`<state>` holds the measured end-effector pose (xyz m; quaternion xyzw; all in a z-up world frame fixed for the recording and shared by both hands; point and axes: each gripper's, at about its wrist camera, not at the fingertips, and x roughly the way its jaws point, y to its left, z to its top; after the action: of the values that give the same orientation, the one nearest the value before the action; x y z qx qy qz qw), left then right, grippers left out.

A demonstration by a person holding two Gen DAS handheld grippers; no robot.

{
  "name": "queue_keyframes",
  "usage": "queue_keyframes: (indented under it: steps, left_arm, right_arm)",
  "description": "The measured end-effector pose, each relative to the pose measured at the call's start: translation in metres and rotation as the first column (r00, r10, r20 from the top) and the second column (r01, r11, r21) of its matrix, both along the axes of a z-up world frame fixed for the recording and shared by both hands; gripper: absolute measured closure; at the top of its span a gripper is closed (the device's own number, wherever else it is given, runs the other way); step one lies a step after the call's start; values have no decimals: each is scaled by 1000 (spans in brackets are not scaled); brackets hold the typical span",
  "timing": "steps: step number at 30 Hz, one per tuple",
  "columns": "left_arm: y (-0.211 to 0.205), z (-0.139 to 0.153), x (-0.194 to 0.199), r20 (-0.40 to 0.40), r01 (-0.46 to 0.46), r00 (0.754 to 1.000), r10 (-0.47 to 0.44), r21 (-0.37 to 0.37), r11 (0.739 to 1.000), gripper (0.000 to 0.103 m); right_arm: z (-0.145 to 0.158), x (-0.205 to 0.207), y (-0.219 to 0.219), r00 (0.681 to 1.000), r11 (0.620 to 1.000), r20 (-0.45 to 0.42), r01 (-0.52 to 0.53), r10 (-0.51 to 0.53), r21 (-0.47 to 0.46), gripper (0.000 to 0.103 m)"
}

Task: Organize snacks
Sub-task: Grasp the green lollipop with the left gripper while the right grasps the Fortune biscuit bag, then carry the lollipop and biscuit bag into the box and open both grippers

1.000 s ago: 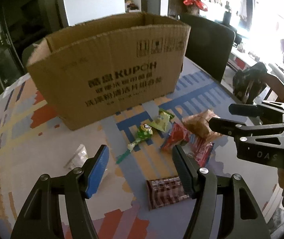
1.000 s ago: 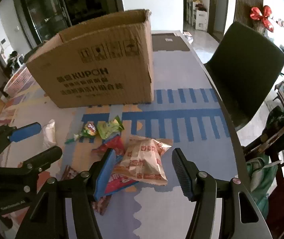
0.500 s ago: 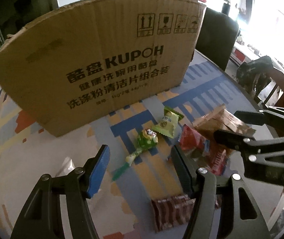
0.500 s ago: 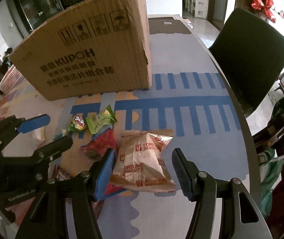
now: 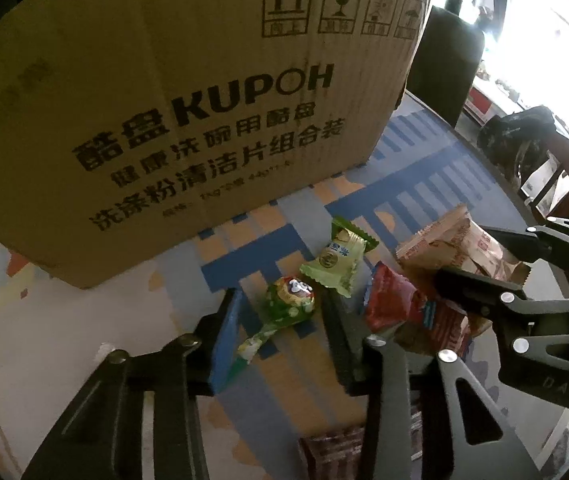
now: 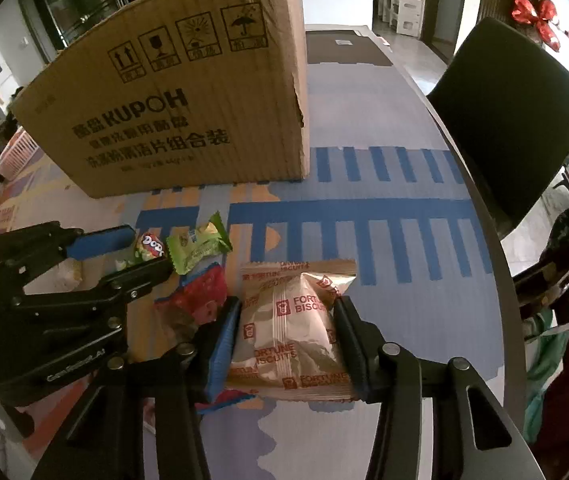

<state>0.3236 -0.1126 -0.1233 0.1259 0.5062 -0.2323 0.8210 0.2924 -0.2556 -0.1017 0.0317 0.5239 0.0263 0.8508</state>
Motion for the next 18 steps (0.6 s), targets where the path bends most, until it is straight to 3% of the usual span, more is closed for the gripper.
queue_keyframes:
  steps: [3,11,18]
  left_arm:
    - [1,-3,2,-24,-4,1000,4,-16,1000,77]
    - [5,1,-5,-13,-20,1000,19,-33,999,78]
    - [14,25,-19,25,-61,998,63,-79,995,78]
  right_arm:
    - [0,1,0,1000,1000,2,-2,2,-5,57]
    - [5,1,0,1000,1000,25,-3,3,-14,60]
    - [22,-6,1,997,1000,73,-6,7,-11,60]
